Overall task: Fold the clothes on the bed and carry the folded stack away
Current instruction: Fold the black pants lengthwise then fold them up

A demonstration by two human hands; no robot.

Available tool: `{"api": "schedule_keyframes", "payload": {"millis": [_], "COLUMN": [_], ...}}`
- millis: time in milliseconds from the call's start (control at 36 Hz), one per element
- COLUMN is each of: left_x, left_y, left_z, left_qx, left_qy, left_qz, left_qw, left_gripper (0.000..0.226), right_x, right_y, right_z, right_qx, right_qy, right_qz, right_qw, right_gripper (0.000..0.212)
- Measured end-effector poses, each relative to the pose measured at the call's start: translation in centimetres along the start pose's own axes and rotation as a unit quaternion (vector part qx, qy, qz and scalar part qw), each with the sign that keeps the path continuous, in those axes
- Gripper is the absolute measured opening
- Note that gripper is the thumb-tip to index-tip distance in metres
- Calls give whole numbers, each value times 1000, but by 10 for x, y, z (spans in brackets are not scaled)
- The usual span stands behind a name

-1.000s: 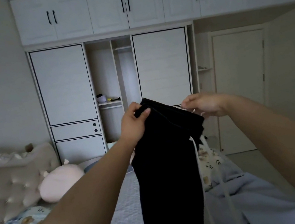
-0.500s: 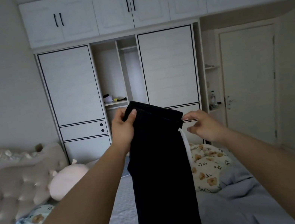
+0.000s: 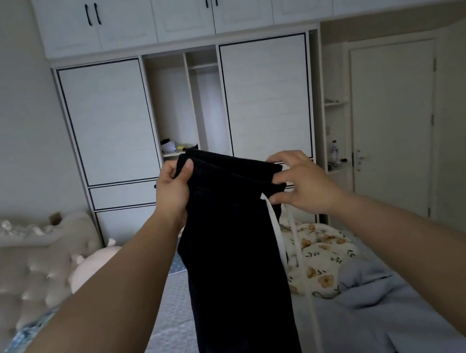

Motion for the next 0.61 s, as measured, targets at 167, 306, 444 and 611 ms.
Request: {"api": "schedule_keyframes", "payload": {"millis": [167,306,444,611], "left_x": [3,0,-4,-11], "left_y": [8,18,32,56], "left_z": [-8,-15,-20,-22], "left_qx": [41,77,56,9], "left_qy": [-1,-51,-137,-239], "left_qz": [22,32,-28,-90], "left_qw": [999,995,989,967], "left_gripper": [16,18,15,13], "right_x": [5,5,10,10], "right_y": [-20,-21,-21,-23], "right_z": [-16,-26,-36,-41], "right_qx": [59,166,199,205], "right_qy": [-45,-106,-128,-25], "right_qz": [-9,65,114,126], "right_qw": [997,978,965,970], "right_gripper": [11,27,18,29]}}
Point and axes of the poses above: each hand's wrist, its own x-axis towards the middle knuckle, its own z-axis out of the palm, y = z × x, the point moved 2 cm from there along x, towards the middle knuckle, and after that the axes turned 8 degrees about -y, right-handed, at the moved point
